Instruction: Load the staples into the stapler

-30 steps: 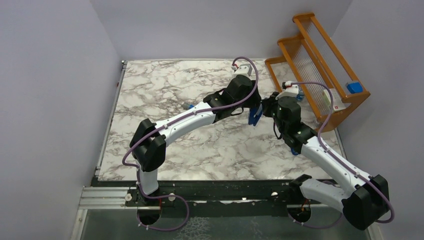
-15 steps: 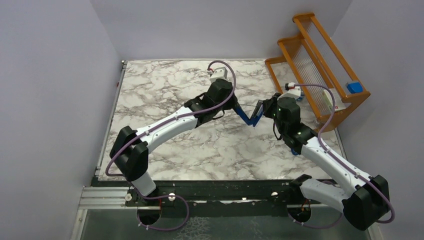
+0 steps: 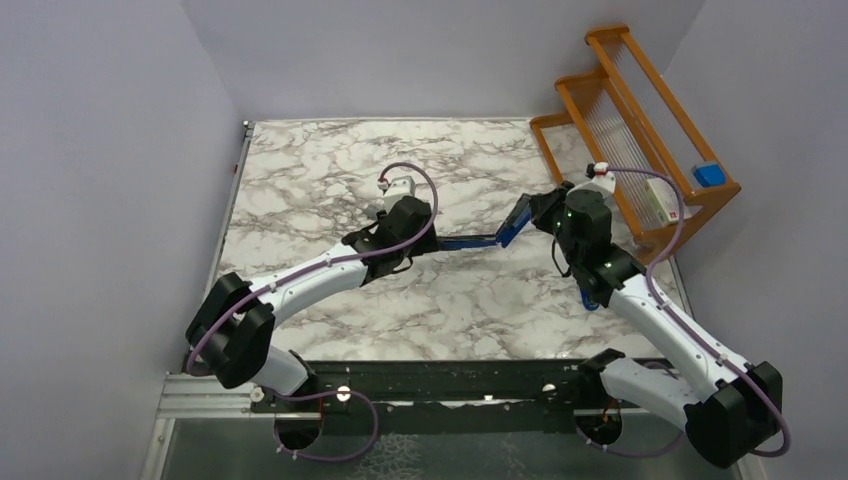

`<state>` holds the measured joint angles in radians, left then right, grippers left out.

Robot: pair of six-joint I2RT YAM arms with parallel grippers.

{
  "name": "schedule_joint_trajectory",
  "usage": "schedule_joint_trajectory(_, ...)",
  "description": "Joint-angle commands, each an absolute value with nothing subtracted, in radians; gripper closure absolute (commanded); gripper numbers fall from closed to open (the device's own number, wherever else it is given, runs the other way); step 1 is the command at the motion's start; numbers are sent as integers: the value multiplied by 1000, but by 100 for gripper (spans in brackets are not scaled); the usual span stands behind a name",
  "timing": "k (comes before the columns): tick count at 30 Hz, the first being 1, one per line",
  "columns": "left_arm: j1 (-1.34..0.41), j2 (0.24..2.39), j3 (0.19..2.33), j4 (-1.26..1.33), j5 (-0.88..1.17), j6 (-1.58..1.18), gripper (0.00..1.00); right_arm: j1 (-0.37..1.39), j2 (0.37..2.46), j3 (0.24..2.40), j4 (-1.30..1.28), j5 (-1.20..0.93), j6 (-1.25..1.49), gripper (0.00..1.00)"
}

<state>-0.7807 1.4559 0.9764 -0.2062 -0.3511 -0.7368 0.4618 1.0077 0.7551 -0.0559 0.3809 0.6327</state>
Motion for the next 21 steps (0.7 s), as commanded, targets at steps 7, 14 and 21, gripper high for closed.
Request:
schedule_joint_trajectory(7,-784,1340,913,-176,-394,-722,26,452,913,867,49,312,854,99)
schedule_joint_trajectory(14,-744,1178,862,124,-289,-400,17,451,915,875,75,244,793,99)
schedule_joint_trajectory(21,-730,1044,796,341,149,89,7,451,931,931,104,-19,698,99)
